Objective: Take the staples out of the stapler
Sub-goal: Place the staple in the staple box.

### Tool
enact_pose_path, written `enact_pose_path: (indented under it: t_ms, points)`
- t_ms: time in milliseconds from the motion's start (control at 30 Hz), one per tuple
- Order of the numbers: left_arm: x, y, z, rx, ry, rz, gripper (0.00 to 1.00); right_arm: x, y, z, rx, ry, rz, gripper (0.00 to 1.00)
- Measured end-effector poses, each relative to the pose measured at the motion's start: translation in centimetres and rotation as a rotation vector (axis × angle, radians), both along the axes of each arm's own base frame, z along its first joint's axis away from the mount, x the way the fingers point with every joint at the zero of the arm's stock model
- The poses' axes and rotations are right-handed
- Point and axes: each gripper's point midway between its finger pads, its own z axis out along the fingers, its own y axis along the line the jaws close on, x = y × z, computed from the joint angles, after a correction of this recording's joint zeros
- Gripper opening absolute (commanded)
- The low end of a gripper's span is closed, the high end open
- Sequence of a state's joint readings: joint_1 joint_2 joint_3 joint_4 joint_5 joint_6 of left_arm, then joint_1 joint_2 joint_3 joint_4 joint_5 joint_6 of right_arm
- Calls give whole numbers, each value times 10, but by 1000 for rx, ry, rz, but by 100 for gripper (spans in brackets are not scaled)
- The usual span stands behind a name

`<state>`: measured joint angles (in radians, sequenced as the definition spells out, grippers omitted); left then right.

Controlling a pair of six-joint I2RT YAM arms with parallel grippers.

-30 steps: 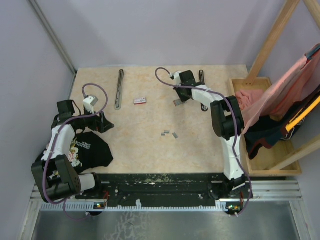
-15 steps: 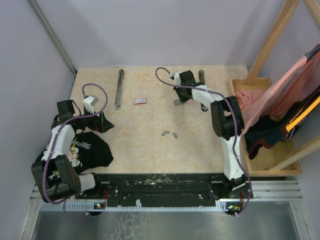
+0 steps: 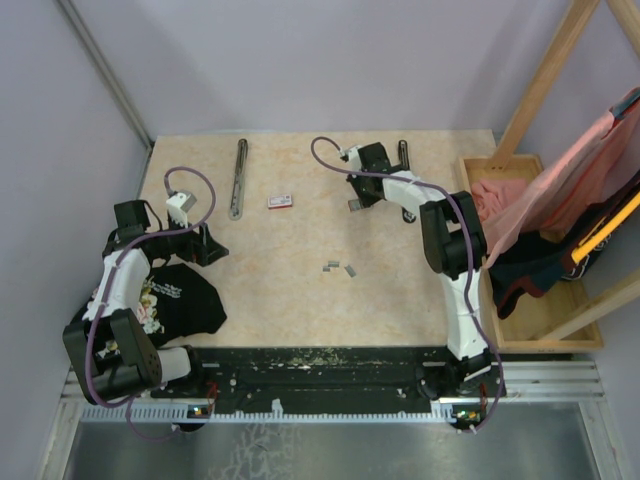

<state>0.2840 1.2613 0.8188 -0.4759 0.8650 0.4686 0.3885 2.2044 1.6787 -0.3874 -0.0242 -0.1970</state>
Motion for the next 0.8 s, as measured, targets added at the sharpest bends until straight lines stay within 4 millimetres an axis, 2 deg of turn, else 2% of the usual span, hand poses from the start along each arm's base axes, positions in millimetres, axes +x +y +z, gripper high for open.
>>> enact_pose_path:
  t_ms: [233,800]
  points:
    - [0,0,-1,-1,2,0,100,0,1,2,2,1,-1,24]
    - [0,0,-2,-2,6,0,100,0,4,7,13,8,5,29]
